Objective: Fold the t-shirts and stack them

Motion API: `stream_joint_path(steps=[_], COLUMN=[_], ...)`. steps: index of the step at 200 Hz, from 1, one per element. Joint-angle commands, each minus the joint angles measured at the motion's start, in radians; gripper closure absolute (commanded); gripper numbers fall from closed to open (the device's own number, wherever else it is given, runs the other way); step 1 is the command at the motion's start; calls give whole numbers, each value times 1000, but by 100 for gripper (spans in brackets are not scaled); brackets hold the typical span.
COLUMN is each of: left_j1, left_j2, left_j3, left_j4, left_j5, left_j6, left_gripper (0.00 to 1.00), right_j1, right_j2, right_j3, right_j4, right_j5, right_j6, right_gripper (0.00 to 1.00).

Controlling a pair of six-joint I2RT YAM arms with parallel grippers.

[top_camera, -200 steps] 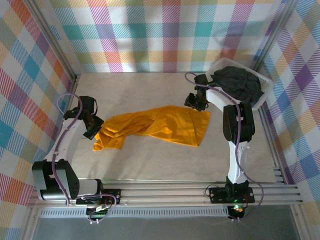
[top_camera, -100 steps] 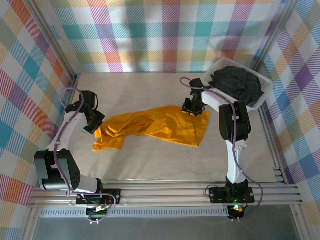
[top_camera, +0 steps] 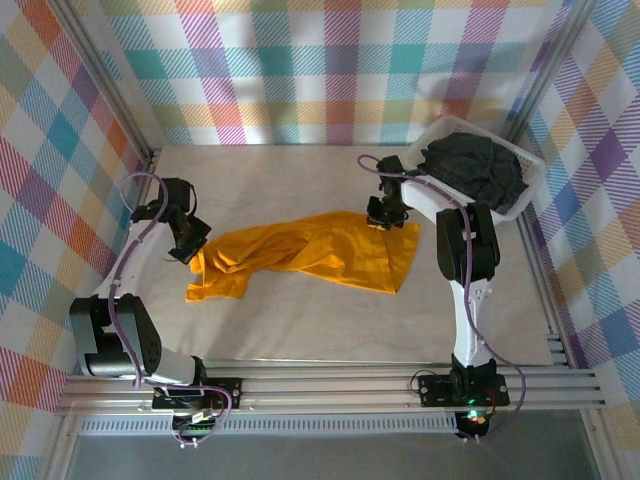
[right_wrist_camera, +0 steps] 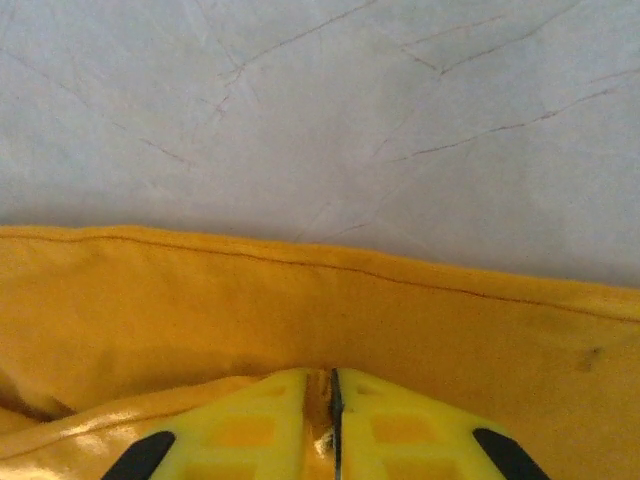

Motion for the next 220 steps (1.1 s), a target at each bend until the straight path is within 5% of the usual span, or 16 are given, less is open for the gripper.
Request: stream_joint_path(steps=[1, 66, 122, 220], left_j1=[18, 18, 18, 22], left_j2=[10, 29, 48, 2], left_j3=[35, 125, 300, 559], left_j4=[-8, -48, -73, 3], left_j5=[19, 93, 184, 233], left_j6=[10, -22, -64, -143], left_gripper=[100, 100, 100, 100], right_j1=[8, 12, 4, -69], right_j2=[-50, -209, -290, -316], right_j3=[15, 98, 339, 730], right_j4=[-46, -129, -254, -382], right_j5=[36, 158, 278, 275], right_j6=[-1, 37, 36, 13], right_gripper=[96, 100, 100, 100])
